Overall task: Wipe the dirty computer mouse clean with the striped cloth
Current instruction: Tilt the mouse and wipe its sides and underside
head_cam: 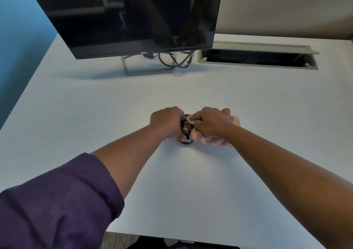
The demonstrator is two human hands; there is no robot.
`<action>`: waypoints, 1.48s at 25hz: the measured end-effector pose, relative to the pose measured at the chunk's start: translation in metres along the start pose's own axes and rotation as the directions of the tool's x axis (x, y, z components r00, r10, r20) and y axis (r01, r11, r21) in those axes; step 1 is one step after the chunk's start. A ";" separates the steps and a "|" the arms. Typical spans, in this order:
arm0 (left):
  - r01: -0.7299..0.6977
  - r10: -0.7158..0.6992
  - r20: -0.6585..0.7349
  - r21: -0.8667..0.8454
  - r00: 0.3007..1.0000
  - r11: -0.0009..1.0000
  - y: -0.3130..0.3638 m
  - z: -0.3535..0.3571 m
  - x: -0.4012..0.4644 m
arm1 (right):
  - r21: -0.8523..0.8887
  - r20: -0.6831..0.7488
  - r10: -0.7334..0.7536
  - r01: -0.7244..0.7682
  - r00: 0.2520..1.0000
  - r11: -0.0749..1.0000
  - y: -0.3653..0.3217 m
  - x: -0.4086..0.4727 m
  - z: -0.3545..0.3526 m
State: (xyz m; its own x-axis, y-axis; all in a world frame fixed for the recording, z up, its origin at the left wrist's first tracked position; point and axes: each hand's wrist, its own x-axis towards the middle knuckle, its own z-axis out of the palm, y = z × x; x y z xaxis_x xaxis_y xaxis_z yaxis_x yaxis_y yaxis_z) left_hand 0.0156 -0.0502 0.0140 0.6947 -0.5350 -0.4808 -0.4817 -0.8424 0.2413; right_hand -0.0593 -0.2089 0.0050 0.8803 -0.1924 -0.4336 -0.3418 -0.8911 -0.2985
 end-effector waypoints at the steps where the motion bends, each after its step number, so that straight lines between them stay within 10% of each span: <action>1: -0.004 0.004 -0.001 0.002 1.000 1.000 0.000 0.000 0.000 | -0.013 0.002 0.003 -0.003 1.000 1.000 -0.002 0.003 -0.002; 37: -0.022 0.022 -0.019 -0.024 1.000 0.999 -0.003 0.004 -0.001 | -0.092 -0.034 0.023 -0.026 0.999 0.995 -0.013 0.024 -0.007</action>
State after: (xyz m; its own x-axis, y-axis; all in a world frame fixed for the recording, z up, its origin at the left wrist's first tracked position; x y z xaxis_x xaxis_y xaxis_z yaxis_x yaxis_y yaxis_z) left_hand 0.0145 -0.0470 0.0103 0.6941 -0.5543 -0.4594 -0.4840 -0.8317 0.2722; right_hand -0.0311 -0.2047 0.0043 0.8830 -0.2263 -0.4112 -0.3324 -0.9201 -0.2074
